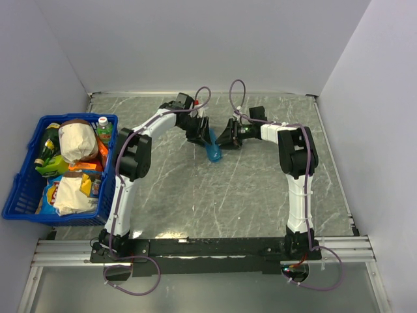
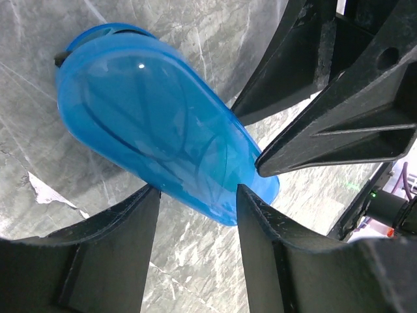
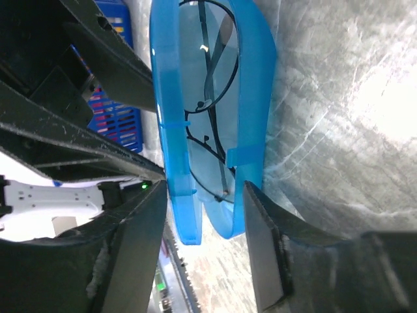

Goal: Organize the sunglasses
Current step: Close the case with sunglasses at the center of the board.

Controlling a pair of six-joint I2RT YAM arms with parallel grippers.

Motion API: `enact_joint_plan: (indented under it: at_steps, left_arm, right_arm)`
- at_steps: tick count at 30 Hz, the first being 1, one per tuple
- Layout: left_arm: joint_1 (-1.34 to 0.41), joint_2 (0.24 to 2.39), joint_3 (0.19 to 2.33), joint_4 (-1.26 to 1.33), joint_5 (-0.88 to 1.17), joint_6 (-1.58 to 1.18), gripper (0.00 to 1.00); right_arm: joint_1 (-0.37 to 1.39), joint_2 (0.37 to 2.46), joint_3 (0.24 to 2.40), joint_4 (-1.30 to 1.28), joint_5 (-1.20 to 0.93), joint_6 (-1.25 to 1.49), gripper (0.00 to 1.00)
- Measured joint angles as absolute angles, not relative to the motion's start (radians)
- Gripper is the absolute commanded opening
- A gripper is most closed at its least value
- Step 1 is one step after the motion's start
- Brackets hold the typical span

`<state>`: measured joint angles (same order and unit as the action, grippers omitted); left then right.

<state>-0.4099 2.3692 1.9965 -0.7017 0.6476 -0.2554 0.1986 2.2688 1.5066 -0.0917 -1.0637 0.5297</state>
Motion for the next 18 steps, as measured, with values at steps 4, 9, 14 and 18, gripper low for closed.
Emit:
enact_joint_plan:
  at_steps: [4,9,14,18]
  left_arm:
    - [-0.413,2.371,1.996,-0.702,0.641,-0.253,0.55]
    - [-0.414,2.375,1.996,-0.702,0.638,-0.253,0.55]
    - [-0.416,2.386,1.996,-0.701,0.637,-0.253,0.55]
    - [-0.417,2.386,1.996,-0.701,0.633,-0.253,0.55]
  right_arm:
    - [0.205,2.269,1.521,-0.121,-1.046,0.508,0.53]
    - [0.214,2.269,1.540,-0.160,-1.015,0.473,0.49]
    - [0.223,2.269,1.550,-0.184,-0.986,0.451,0.43]
    - [0.223,2.269,1.556,-0.199,-0.979,0.442,0.38]
